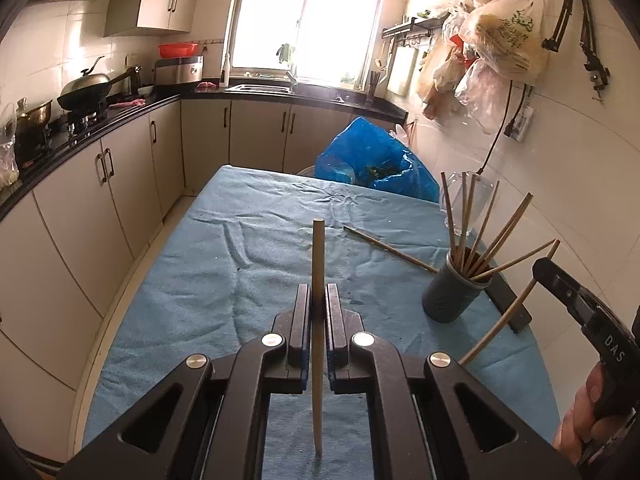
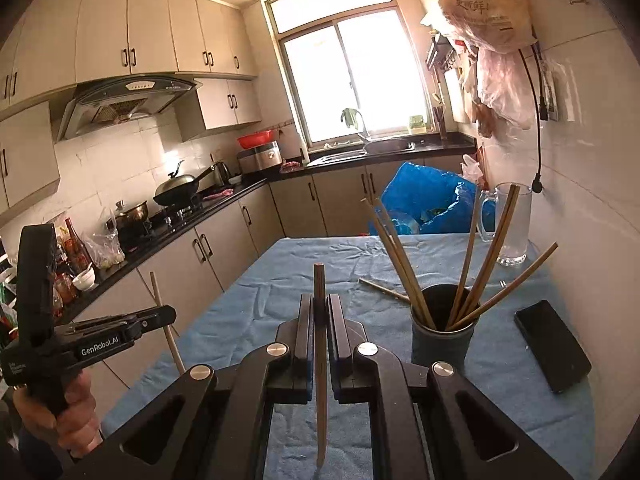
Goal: Organize utensils
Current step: 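Hold both chopsticks upright and carry them toward the black cup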
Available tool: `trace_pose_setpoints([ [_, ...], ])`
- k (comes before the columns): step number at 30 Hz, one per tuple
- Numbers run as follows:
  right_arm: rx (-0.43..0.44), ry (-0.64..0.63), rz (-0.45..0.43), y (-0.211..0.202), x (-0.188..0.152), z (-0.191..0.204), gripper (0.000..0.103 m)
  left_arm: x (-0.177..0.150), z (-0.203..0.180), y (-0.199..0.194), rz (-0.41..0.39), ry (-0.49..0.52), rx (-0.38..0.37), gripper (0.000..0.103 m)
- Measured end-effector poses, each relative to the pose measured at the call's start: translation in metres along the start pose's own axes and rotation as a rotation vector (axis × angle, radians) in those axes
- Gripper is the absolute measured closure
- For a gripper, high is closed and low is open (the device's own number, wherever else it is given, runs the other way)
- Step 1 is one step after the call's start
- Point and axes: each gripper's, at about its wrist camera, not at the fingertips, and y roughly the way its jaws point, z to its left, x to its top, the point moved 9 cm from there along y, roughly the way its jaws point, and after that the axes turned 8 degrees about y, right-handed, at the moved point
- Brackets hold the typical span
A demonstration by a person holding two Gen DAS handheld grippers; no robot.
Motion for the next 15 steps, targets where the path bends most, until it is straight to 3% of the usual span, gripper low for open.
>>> trace_pose_setpoints([
  [15,-0.027,0.044,-0.048,-0.021,0.013,-0.022,0.096,0.005,-0.019,0.005,0.014,0.028,-0.019,0.097],
])
